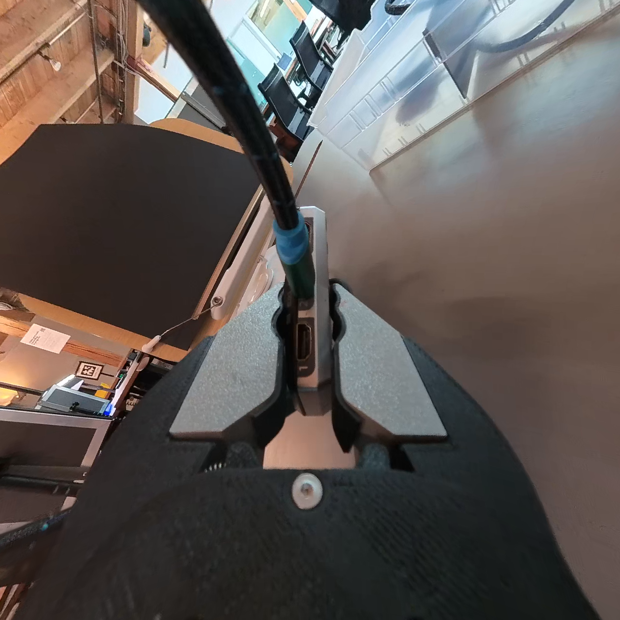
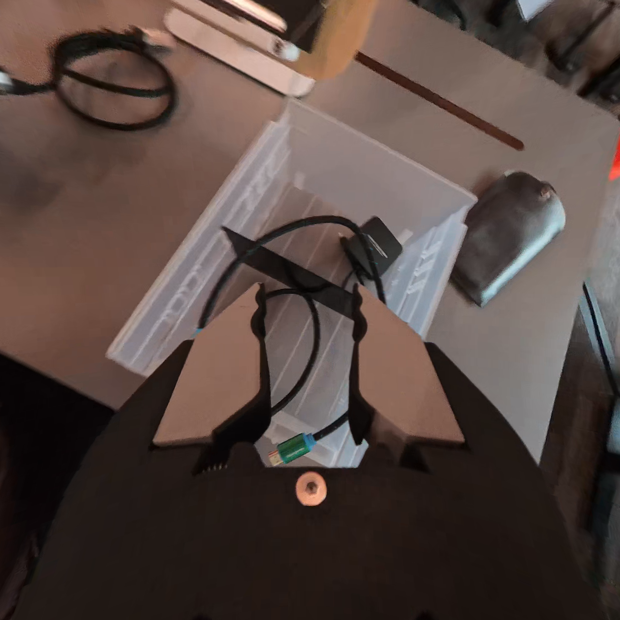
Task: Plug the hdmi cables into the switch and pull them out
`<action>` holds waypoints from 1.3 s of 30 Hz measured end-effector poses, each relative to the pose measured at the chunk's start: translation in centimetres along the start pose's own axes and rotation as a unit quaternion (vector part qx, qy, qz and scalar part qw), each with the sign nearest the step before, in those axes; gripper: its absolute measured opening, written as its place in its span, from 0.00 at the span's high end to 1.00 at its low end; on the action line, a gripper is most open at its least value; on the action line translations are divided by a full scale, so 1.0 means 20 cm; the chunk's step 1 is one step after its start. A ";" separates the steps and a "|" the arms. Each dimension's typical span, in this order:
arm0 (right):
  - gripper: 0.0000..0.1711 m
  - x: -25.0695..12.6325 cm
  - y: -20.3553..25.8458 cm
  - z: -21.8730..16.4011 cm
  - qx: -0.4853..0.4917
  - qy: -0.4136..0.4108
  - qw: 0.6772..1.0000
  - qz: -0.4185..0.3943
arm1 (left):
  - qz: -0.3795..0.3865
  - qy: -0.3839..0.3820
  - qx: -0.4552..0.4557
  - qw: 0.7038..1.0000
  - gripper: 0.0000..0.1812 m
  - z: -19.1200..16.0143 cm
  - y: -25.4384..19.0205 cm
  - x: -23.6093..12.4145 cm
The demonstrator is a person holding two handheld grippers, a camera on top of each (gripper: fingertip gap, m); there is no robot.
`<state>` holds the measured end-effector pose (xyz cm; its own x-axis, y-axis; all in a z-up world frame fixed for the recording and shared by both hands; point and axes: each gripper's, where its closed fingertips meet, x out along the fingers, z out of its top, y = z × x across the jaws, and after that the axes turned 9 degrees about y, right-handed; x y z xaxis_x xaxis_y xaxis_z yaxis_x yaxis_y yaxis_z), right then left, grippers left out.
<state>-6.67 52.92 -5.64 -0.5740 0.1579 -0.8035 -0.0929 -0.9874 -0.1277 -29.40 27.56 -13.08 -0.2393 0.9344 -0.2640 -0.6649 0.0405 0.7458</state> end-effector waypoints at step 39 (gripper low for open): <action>0.79 0.36 1.44 0.56 -0.338 -0.094 0.922 0.165 | -0.209 -0.157 -0.159 0.952 0.88 0.23 -0.11 -0.14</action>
<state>-22.61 25.71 -8.51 -0.6170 -0.2174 -0.7563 0.6039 -0.7471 -0.2779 -24.06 26.49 -11.12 0.2835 0.9216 -0.2650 -0.8485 0.3699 0.3784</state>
